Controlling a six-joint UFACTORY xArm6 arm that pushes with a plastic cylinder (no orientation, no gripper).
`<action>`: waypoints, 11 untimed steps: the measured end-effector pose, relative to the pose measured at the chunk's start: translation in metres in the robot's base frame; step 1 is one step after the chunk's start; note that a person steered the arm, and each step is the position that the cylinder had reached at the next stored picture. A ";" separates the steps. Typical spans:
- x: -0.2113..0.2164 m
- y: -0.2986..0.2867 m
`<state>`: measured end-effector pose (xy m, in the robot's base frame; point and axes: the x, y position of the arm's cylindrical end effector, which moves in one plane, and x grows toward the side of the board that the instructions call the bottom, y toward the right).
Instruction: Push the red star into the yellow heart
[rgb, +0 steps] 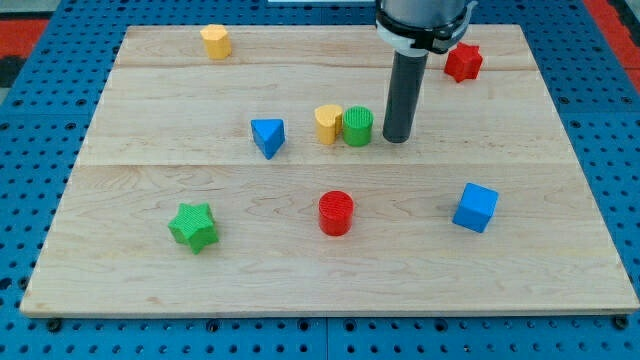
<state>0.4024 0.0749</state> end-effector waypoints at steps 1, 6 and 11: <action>-0.006 0.002; -0.125 -0.083; -0.076 -0.011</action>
